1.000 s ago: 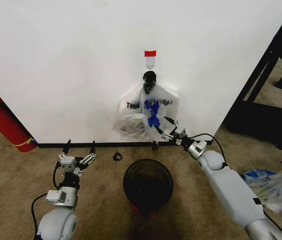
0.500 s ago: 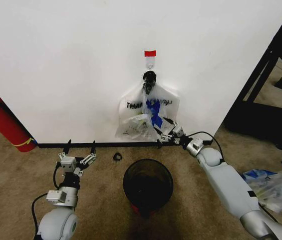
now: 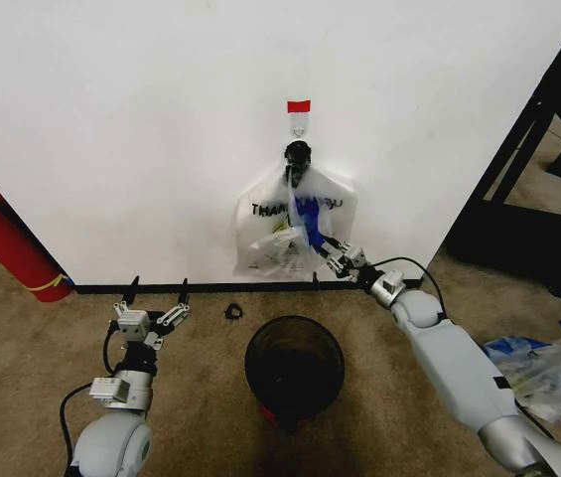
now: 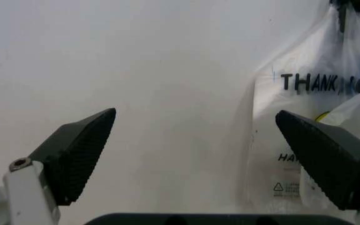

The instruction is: Pick up the garbage bag from the wall and place it over the trash bin.

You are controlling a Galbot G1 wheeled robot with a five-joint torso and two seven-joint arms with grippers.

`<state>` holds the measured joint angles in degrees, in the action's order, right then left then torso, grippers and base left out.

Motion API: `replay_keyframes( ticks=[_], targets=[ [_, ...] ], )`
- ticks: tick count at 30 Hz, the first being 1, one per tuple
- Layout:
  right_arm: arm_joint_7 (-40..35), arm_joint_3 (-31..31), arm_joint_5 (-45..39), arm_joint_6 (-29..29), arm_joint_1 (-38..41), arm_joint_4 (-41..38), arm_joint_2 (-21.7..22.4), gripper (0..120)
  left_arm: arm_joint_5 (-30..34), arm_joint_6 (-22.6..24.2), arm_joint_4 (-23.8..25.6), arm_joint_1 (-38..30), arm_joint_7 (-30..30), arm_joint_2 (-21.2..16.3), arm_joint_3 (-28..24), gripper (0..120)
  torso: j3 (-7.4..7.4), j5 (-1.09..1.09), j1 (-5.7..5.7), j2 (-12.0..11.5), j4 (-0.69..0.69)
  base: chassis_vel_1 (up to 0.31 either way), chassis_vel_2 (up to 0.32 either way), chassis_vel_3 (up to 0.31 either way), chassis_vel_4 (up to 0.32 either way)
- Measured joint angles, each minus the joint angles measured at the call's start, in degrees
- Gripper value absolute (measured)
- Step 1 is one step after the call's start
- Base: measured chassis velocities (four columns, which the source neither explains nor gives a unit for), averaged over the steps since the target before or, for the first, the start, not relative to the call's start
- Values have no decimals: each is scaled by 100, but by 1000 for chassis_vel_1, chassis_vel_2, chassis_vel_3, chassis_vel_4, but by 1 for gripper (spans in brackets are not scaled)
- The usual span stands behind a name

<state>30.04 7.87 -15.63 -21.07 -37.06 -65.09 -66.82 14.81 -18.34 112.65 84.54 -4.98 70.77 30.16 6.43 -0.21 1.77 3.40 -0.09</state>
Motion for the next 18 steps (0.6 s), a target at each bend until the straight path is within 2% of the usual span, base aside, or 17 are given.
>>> replay_keyframes(
  ticks=[2, 4, 7, 10, 11, 14, 18],
  targets=[
    [0, -1, -174, 97, -68, -104, 36, 0, 1, 0, 0, -7, 0, 3, -1, 100, 0, 0, 0, 0, 0, 0, 0, 0, 0],
    [-2, -8, -354, 140, -130, -195, 60, 0, 1, 0, 0, -14, 0, 7, -7, 100, 0, 0, 0, 0, 0, 0, 0, 0, 0],
    [-69, -91, -1237, 243, -382, -646, 152, 0, 77, -59, 39, -62, 22, -6, -69, 100, 0, -1, 0, 0, 1, 0, 0, 0, 0],
    [-182, -194, -2045, 256, -628, -1061, 231, 0, 194, -261, 83, -207, 225, -242, -246, 100, 0, 0, -1, 0, 1, 0, 0, 0, 0],
    [-182, -194, -2045, 256, -628, -1061, 231, 0, 194, -261, 83, -207, 225, -242, -246, 100, 0, 0, -1, 0, 1, 0, 0, 0, 0],
    [-353, -247, -2892, 270, -941, -1570, 318, 0, 218, -539, 84, -535, 636, -771, -602, 100, 0, -1, -1, 0, 0, 0, 0, 0, 0],
    [-425, -231, -3688, 276, -1345, -2092, 389, 0, 283, -578, 120, -1073, 1142, -1407, -1113, 100, 0, 0, -1, 0, 1, 0, 0, 0, 0]
  ],
)
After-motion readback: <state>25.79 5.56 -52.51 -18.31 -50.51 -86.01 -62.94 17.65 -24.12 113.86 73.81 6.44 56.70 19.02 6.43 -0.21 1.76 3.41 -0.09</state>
